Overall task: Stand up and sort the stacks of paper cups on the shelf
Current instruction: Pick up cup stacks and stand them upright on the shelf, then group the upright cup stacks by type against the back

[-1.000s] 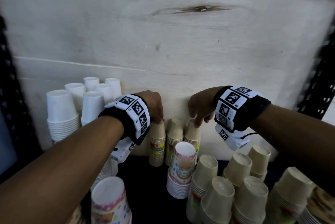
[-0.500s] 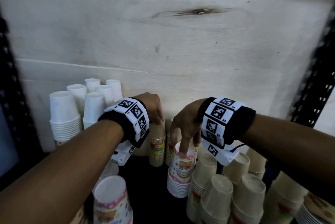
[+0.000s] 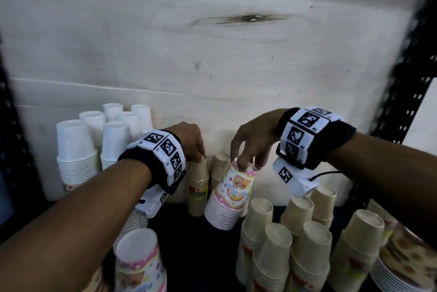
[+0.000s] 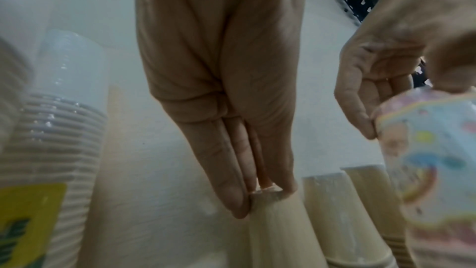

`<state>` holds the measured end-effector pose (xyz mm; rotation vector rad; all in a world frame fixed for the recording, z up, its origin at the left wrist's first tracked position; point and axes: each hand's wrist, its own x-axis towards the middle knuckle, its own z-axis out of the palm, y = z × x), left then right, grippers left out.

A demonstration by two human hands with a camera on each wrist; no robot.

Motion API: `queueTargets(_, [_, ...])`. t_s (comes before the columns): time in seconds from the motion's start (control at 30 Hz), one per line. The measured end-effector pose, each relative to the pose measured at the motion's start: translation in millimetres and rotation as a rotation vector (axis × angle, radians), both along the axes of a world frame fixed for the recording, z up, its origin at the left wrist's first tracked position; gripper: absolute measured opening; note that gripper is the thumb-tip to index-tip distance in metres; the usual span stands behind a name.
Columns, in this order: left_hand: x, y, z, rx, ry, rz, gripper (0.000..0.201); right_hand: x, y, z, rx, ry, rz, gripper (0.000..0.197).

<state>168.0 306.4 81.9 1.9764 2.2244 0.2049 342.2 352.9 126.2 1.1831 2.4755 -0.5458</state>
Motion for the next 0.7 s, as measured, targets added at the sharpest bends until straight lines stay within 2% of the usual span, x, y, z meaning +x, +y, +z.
queueTargets(0.37, [-4, 5, 0, -0.021, -0.026, 0.001, 0.032, 64, 38, 52, 0.096, 0.181, -0.201, 0.027])
queueTargets(0.53, [-4, 4, 0, -0.028, -0.035, -0.006, 0.031, 78, 53, 48, 0.118, 0.169, -0.249, 0.027])
queueTargets(0.7, [-4, 5, 1, -0.030, -0.017, -0.015, 0.029, 80, 66, 25, 0.124, 0.061, -0.223, 0.033])
